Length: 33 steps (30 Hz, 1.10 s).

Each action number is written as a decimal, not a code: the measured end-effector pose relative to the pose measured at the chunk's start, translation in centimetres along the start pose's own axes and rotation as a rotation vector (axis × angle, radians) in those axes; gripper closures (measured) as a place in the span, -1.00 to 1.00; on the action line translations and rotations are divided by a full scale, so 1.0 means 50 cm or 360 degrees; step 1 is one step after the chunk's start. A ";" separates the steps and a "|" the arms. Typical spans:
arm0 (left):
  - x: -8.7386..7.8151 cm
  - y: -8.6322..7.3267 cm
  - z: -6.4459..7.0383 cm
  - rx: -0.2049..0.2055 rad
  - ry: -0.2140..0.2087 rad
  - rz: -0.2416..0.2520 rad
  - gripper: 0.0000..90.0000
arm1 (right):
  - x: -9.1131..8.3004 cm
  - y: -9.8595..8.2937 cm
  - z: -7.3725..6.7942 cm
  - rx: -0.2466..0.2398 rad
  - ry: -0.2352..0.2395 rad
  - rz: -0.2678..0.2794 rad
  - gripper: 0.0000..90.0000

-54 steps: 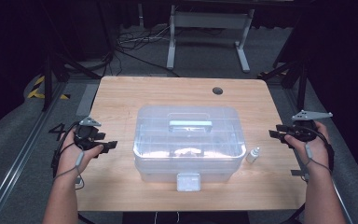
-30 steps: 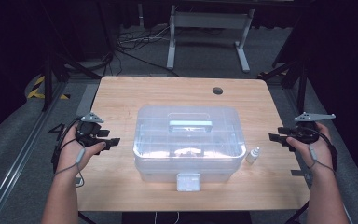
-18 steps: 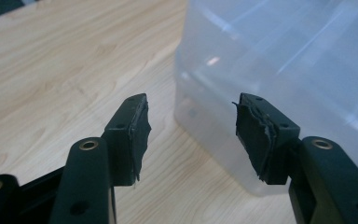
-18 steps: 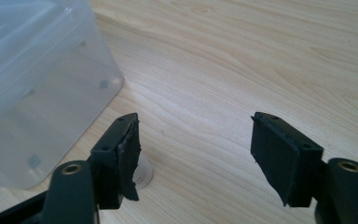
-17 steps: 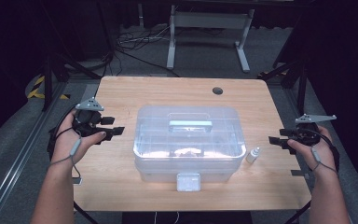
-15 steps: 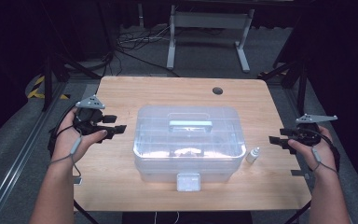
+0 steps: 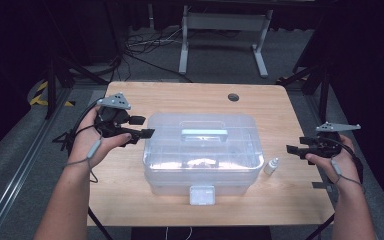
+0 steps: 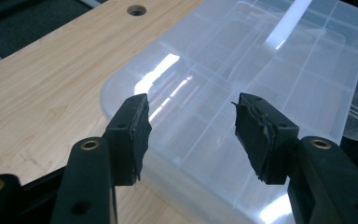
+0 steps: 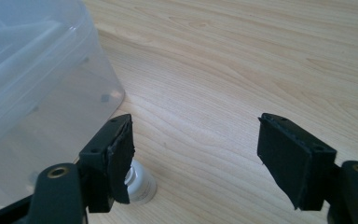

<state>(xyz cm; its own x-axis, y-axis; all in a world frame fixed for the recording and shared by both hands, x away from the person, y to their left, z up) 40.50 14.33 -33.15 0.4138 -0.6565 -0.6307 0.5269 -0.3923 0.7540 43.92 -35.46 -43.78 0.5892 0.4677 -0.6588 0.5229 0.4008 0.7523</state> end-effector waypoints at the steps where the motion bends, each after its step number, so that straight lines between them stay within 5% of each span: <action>1: 0.003 0.004 0.005 0.0007 -0.0014 0.0001 0.00 | -0.001 0.000 0.000 -0.0006 -0.0007 -0.0001 -0.32; 3: 0.009 0.012 0.016 0.0014 -0.0035 0.0005 0.00 | -0.003 -0.001 -0.002 -0.0053 0.0019 -0.0015 -0.03; 7: 0.025 0.026 0.041 0.0065 -0.0095 0.0021 -0.02 | -0.004 0.002 -0.013 -0.0038 0.0135 0.0037 0.15; 18: 0.067 0.047 0.089 0.0168 -0.0198 0.0026 -0.10 | -0.006 0.014 -0.024 -0.0059 0.0150 0.0095 0.15; 33: 0.140 0.059 0.100 0.0251 -0.0194 -0.0038 -0.10 | -0.015 0.025 -0.031 -0.0060 0.0161 0.0126 0.10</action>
<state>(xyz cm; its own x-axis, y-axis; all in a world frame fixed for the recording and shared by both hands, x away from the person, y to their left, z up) 41.25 5.33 -34.42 0.3046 -0.7152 -0.6291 0.4087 -0.4984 0.7645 43.16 -34.10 -42.33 0.5614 0.5754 -0.5948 0.4529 0.3879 0.8027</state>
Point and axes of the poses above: each handheld gripper's, and its own axes: x roughly forward along the jaws, y roughly out of its top, z roughly to its right, the point moved 7 cm from there along x, roughly forward along the jaws, and after that the axes turned 8 degrees about -x, right-handed, at the moved point
